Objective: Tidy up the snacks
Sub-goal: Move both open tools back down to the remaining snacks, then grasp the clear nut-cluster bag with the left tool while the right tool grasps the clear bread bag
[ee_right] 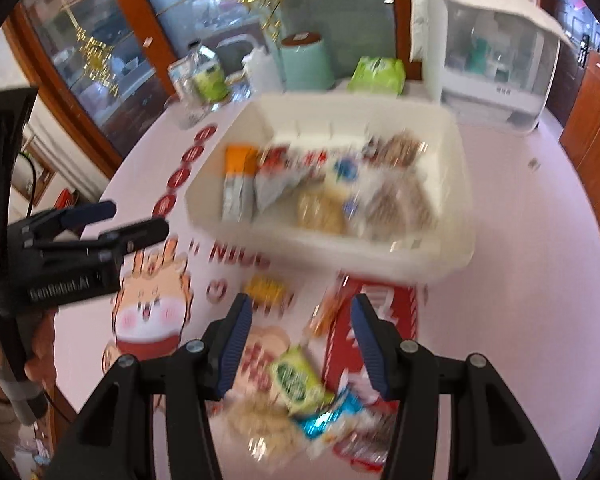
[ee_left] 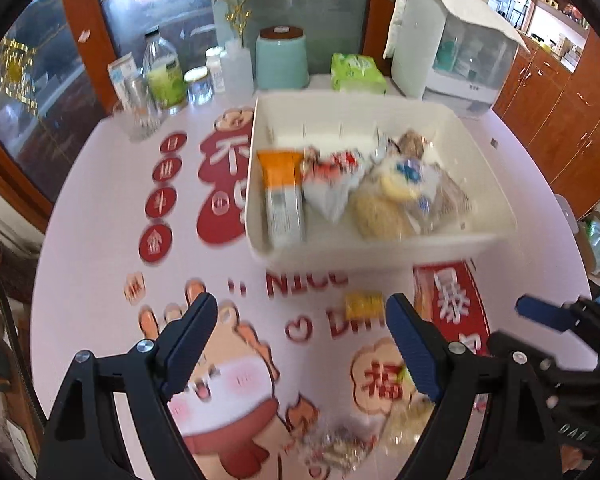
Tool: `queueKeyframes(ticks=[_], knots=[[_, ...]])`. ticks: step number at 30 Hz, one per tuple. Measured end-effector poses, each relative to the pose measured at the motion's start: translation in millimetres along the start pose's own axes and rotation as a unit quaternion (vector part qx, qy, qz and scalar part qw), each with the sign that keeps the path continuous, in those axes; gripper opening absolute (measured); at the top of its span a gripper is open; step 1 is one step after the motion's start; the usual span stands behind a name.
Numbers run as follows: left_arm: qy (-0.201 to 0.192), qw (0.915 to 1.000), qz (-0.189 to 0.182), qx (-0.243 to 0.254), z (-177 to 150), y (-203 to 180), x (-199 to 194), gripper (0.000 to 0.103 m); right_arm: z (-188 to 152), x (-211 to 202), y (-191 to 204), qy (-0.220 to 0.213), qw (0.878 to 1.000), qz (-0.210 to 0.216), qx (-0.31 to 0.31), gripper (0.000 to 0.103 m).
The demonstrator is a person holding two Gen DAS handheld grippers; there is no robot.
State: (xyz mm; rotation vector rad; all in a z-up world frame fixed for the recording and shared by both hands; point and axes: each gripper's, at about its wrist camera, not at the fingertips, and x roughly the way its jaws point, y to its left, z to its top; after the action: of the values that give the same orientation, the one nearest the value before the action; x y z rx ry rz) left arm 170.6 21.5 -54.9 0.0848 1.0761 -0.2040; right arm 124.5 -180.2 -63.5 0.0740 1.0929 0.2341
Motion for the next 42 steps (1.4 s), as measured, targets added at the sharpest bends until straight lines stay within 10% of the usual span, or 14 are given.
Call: queueKeyframes(ticks=[20, 42], knots=[[0.130, 0.9796, -0.016, -0.153, -124, 21, 70, 0.085, -98, 69, 46, 0.111, 0.983, 0.028, -0.141, 0.052], [0.174, 0.9729, 0.001, -0.152, -146, -15, 90, 0.085, -132, 84, 52, 0.127, 0.976, 0.026, -0.178, 0.063]])
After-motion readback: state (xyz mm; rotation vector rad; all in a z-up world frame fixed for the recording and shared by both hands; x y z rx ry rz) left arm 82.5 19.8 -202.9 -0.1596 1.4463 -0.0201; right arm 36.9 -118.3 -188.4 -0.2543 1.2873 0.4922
